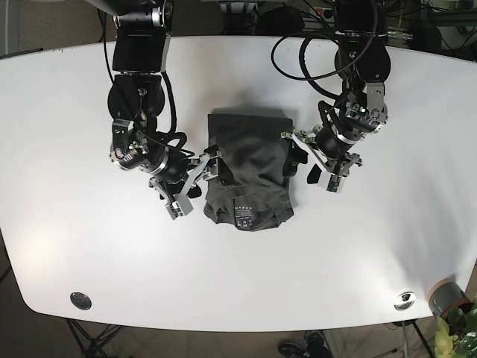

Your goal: Fold the T-shirt properly

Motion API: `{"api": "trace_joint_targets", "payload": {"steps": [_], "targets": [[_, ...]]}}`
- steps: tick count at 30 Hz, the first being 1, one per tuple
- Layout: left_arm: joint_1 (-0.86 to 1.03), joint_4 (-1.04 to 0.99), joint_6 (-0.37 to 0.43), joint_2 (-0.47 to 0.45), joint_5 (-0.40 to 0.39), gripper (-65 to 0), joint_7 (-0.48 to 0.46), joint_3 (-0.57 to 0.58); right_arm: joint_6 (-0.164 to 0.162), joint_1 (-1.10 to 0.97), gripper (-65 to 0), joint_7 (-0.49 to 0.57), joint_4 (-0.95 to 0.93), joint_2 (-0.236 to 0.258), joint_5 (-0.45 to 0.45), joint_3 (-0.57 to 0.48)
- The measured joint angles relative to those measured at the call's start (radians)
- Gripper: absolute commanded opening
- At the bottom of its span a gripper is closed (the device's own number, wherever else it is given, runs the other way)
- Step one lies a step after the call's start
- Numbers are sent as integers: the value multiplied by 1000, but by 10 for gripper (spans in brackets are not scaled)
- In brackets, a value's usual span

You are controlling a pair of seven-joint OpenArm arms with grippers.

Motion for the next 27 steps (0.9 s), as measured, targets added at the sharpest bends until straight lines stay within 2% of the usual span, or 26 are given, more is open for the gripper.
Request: {"api": "trace_joint_targets", "payload": {"steps": [11,15,19,21,24,27], "targets": [[-57,-144,0,26,1,-344,0,7,-2,28,-347,0,-84,-34,-11,-2],[-60,-154,-4,34,-2,-437,-1,10,0,35,-414,1,-102,-39,-10,-3],[-83,-192,-3,26,0,-585,-1,32,-2,35,-518,1,-102,-35,-11,1],[-94,-213,-3,28,-1,-632,-1,41,-1,35,-560,1,-102,-32,-10,-1],[-105,-240,-4,32,-1,-650,-1,47,0,35,-598,1,-102,-33,-10,-3],[-106,-245,-4,30,-1,-650,-1,47,0,35,-599,1,-102,-32,-11,-2]]}}
